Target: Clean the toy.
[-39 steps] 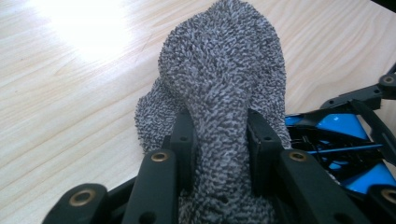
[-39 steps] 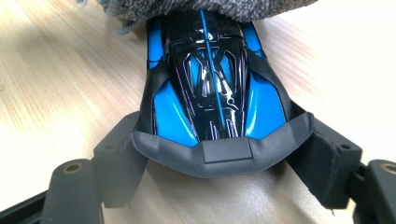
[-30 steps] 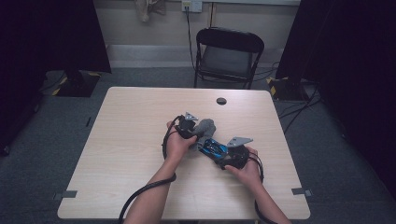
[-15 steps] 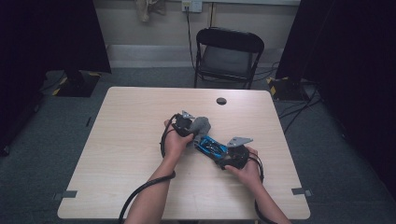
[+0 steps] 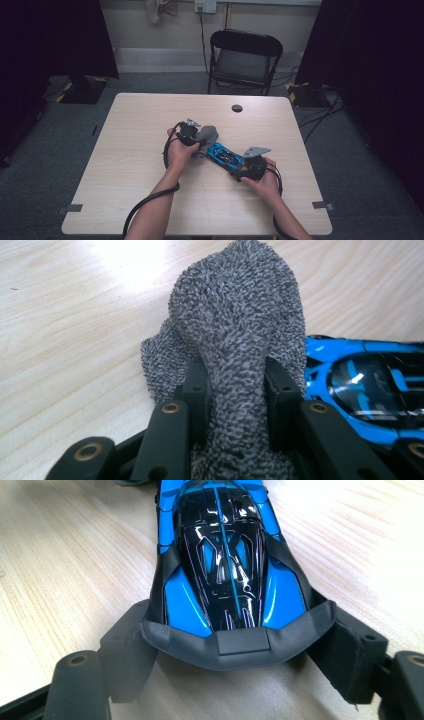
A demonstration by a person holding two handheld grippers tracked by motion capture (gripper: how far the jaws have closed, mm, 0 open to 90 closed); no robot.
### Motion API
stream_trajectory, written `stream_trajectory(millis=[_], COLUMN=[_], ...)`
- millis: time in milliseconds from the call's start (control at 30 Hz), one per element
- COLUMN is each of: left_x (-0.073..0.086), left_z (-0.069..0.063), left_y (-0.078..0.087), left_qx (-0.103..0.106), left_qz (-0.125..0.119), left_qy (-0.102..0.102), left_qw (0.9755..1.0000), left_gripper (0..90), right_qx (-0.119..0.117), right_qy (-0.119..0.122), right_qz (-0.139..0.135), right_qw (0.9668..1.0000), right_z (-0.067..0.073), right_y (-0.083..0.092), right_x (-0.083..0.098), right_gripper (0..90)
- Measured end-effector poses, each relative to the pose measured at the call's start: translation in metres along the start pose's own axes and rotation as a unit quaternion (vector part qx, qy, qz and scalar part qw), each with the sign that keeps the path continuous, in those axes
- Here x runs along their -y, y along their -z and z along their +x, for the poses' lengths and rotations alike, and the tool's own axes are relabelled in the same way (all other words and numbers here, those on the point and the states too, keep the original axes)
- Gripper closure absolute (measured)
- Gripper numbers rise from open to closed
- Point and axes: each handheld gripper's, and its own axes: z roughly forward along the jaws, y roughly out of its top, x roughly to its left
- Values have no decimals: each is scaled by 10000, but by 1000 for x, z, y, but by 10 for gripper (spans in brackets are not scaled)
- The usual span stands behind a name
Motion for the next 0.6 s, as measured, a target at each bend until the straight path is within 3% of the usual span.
stream_trajectory(millis=[600], left_x=[22], left_z=[-1], left_y=[30], left_qx=[207], left_qz=[40], left_qy=[-297], left_qw=[9993], left_gripper=[687], right_qx=[-16], right_qy=[25], right_qz=[17], right_qw=[10000], right_z=[-1], right_y=[0], right_x=[-1], right_gripper=[237])
